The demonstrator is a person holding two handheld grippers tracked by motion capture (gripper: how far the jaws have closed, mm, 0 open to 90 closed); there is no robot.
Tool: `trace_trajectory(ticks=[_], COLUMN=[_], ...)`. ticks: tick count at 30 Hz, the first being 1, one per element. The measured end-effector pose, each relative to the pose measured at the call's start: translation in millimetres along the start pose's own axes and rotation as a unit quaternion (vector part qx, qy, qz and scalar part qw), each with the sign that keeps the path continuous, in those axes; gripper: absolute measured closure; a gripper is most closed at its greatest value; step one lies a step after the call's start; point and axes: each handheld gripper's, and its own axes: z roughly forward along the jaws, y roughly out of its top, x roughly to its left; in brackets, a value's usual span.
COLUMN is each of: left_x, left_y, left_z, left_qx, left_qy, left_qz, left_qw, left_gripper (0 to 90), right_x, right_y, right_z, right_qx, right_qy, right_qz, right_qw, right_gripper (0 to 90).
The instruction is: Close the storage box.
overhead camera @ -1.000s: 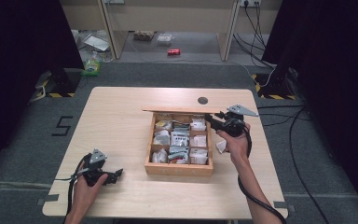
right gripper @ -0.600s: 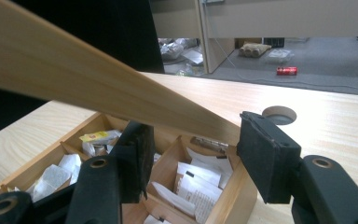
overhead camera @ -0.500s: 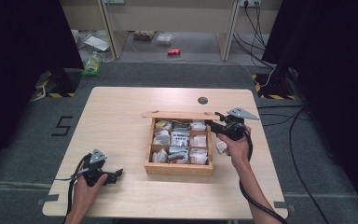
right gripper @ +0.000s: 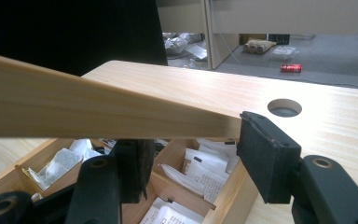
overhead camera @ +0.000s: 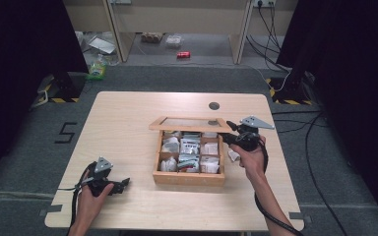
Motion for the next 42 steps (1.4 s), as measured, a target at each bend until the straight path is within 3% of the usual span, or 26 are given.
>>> trace_trajectory(ticks=[12,25,33,36,42], left_x=[-0.4,-0.8,-1.2,-1.2,-1.2], left_y=[-0.3,-0.6,-0.8,-0.8,-0.8], left_z=[-0.3,-0.4,-0.7,-0.7,-0.8], left_qx=[0.000,-0.001,0.000,0.000,0.000], left_qy=[-0.001,-0.002,-0.003,-0.003,-0.004], left_qz=[0.001,0.001,0.002,0.002,0.002], left_qw=[1.0000,1.0000,1.0000,1.0000,1.0000], left_gripper=[0.0,0.0,0.0,0.0,0.0], right_x=[0.8,2.2,-1.6,-4.6,-3.7], right_y=[-4.7,-14.8,-17.7,-20.5,-19.9], right_z=[-6.6,-9.5,-9.4,-8.8,-9.0], right_qx=[0.003,0.024,0.031,0.030,0.033], right_qy=[0.003,0.007,0.005,0.013,0.004], right_qz=[0.006,-0.009,-0.003,0.012,-0.001], right_qw=[1.0000,0.9996,0.9995,0.9994,0.9995], right_gripper=[46.4,45.7,44.5,43.9,43.2])
